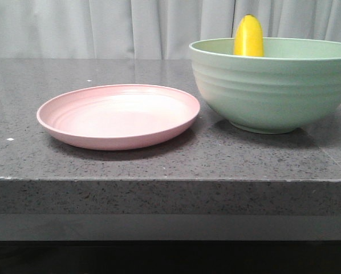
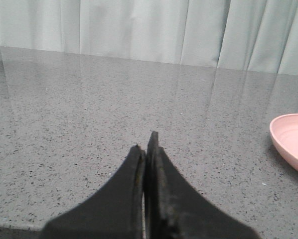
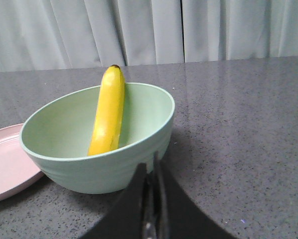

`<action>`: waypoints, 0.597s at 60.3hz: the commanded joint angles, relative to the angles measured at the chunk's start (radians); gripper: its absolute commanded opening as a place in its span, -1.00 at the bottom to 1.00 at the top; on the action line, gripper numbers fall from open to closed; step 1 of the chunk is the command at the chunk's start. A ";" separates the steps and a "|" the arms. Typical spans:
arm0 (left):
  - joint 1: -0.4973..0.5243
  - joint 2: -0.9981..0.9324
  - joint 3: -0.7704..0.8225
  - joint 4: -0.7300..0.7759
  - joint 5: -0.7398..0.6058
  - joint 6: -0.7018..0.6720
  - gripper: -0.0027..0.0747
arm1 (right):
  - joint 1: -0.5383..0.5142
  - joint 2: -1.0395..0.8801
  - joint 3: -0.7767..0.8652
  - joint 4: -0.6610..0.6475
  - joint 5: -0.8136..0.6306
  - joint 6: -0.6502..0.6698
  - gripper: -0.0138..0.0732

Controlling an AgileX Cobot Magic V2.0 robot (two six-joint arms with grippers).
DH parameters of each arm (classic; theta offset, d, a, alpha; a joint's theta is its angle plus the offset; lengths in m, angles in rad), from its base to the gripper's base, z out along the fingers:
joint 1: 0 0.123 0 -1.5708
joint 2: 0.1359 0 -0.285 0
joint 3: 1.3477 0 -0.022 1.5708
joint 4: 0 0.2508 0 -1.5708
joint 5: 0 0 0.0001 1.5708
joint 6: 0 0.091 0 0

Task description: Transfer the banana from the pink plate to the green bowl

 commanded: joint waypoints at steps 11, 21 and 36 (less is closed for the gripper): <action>0.001 -0.021 0.001 -0.010 -0.087 -0.003 -0.98 | -0.002 0.010 -0.027 0.000 -0.076 -0.004 -0.82; 0.001 -0.021 0.001 -0.010 -0.087 -0.003 -0.98 | -0.002 0.010 -0.027 0.000 -0.076 -0.004 -0.82; 0.001 -0.021 0.001 -0.010 -0.087 -0.003 -0.98 | -0.025 -0.009 0.109 -0.019 -0.180 -0.004 -0.82</action>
